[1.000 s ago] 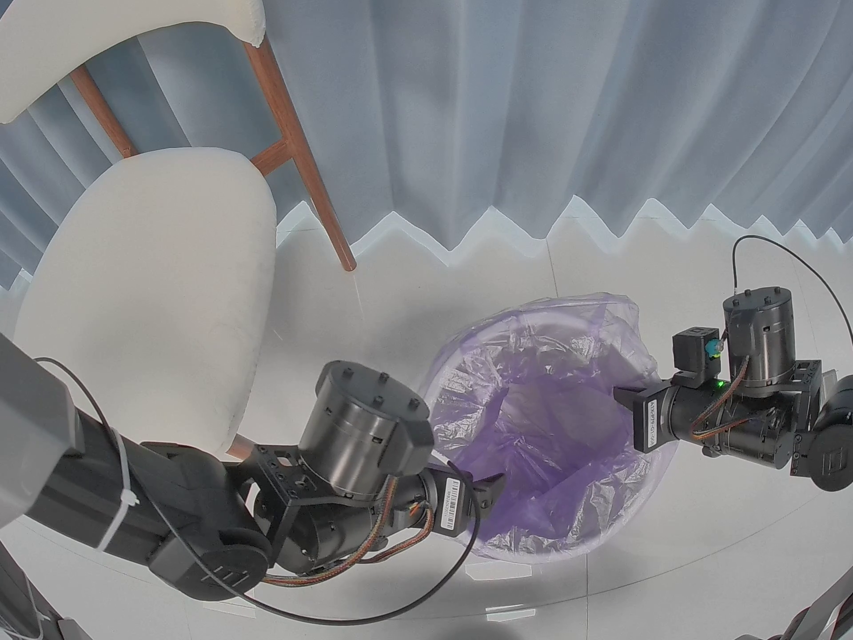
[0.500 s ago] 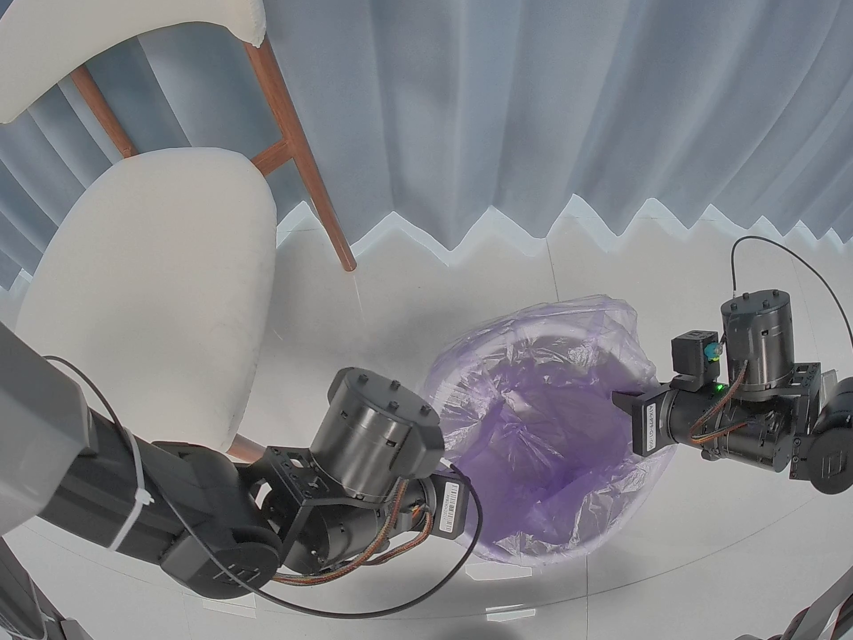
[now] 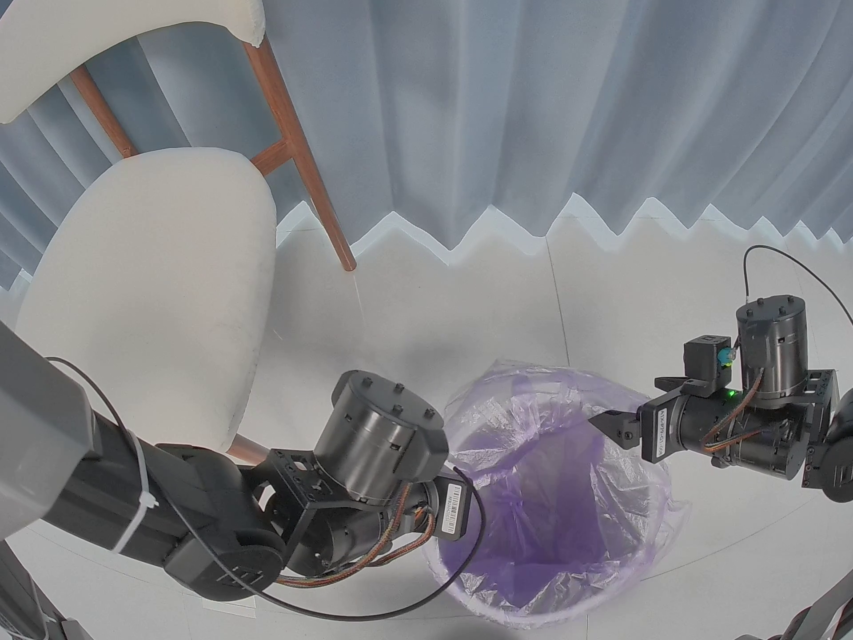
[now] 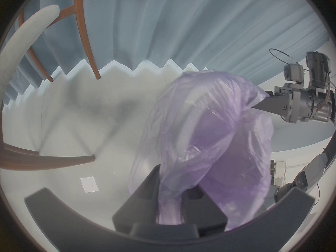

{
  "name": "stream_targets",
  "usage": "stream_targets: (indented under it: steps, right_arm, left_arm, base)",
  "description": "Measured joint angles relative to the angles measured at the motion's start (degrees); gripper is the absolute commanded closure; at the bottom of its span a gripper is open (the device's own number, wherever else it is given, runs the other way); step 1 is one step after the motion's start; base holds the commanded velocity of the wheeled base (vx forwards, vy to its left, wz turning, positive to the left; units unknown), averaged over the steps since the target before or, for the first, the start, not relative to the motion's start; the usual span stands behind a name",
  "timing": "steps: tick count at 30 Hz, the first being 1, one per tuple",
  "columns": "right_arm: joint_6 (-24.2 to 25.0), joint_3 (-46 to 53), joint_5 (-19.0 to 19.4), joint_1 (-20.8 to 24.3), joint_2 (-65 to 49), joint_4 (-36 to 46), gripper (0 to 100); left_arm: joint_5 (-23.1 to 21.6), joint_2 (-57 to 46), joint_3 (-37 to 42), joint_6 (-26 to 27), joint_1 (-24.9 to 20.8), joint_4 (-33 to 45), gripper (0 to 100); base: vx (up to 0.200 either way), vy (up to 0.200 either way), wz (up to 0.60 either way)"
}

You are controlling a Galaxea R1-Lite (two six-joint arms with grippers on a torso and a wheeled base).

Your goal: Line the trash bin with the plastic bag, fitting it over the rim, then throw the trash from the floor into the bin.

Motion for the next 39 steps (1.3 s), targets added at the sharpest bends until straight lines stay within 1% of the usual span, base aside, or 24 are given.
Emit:
stream_targets:
  steps: [5,8,13,15,18,20,23,24,28,30,32,33,34,39]
  right_arm:
    - [0.02,1.89,0.13,-0.4,-2.95,0.04,0]
    - [0.76,2.45,1.32,-0.55,-5.3,0.09,0]
    - [4.78,2.34,7.56,-1.38,-9.22,0.2,0]
    - [6.05,2.78,8.98,-1.68,-10.48,0.2,0]
    - [6.9,4.46,9.92,-1.99,-11.89,0.2,0]
    - [7.23,5.32,11.51,-2.06,-12.71,0.12,0]
    - [7.34,6.47,15.77,-2.1,-13.84,0.11,0]
    - [7.34,7.16,17.97,-2.12,-14.37,0.11,0]
    - [7.83,8.23,20.21,-2.84,-14.95,-0.07,0]
    - [9.24,8.34,21.77,-3.61,-14.97,-0.84,0]
    - [11.98,8.35,25.05,-4.4,-14.86,-2.82,0]
    - [12.7,8.35,25.93,-4.66,-14.81,-3.56,0]
    - [13.98,8.35,28.15,-5.42,-14.69,-5.12,0]
    - [15.65,8.24,33.84,-9.17,-13.62,-8.86,0]
  left_arm:
    - [0.22,-0.13,0.11,0.0,0.88,0.05,100]
    - [0.27,-0.28,0.3,0.02,1.73,0.06,100]
    - [0.16,-0.99,1.13,0.02,2.83,0.02,100]
    - [0.13,-1.3,1.49,0.02,3.06,0.05,100]
    - [0.05,-1.79,1.88,0.0,3.22,0.02,100]
    - [0.06,-2.05,2.04,0.0,3.33,0.02,100]
    - [0.05,-2.32,2.17,0.0,3.35,-0.02,100]
    - [0.02,-2.43,2.17,0.0,3.38,-0.02,100]
    - [0.0,-2.78,2.17,0.02,3.38,-0.09,100]
    - [-0.05,-3.06,2.18,0.04,3.27,-0.13,100]
    - [-0.09,-3.43,2.29,0.04,3.17,-0.16,100]
    - [-0.09,-3.58,2.34,0.06,3.16,-0.17,100]
    - [-0.09,-3.86,2.47,0.09,3.16,-0.2,100]
    - [-0.13,-5.44,3.74,0.26,3.16,-0.33,100]
  base:
    - [0.0,0.0,0.0]
    - [0.0,0.0,0.0]
    - [0.0,0.0,0.0]
    - [0.0,0.0,0.0]
    - [0.0,0.0,0.0]
    - [0.0,0.0,0.0]
    - [0.0,0.0,0.0]
    - [0.0,0.0,0.0]
    - [0.0,0.0,0.0]
    - [0.0,0.0,0.0]
    - [0.0,0.0,0.0]
    - [0.0,0.0,0.0]
    - [0.0,0.0,0.0]
    - [0.0,0.0,0.0]
